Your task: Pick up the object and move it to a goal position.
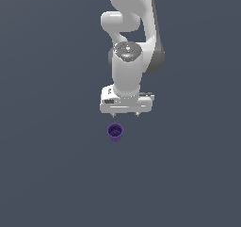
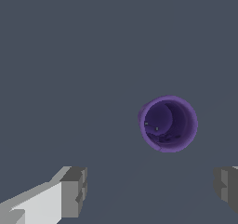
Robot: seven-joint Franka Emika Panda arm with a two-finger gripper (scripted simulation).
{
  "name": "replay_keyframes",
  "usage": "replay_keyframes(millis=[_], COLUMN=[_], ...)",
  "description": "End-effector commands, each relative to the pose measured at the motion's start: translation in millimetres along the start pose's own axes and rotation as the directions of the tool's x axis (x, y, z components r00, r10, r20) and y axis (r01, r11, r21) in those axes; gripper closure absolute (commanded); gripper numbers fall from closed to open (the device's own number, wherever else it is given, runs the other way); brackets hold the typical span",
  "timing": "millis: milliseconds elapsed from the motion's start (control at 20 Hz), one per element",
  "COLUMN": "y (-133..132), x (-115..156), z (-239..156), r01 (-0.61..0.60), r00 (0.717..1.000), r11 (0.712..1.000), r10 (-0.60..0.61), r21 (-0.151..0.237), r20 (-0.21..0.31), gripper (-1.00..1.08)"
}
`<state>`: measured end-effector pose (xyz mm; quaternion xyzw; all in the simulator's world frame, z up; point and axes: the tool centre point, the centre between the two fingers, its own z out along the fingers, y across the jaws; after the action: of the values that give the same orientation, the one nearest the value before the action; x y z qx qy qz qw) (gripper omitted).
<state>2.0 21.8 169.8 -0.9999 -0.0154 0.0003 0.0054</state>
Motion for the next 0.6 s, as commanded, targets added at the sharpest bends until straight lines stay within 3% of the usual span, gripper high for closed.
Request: replay_keyframes(millis=[0, 550], y=[0.0, -7.4], x=[0.0, 4.6], z=[0.0, -7.3], r01=[0.000, -0.016], r00=[1.000, 1.000], r11=[1.000, 1.000], r10=[0.000, 0.016], r21=[0.000, 0.016], r20=[0.000, -0.017], gripper=[-0.20, -0.20])
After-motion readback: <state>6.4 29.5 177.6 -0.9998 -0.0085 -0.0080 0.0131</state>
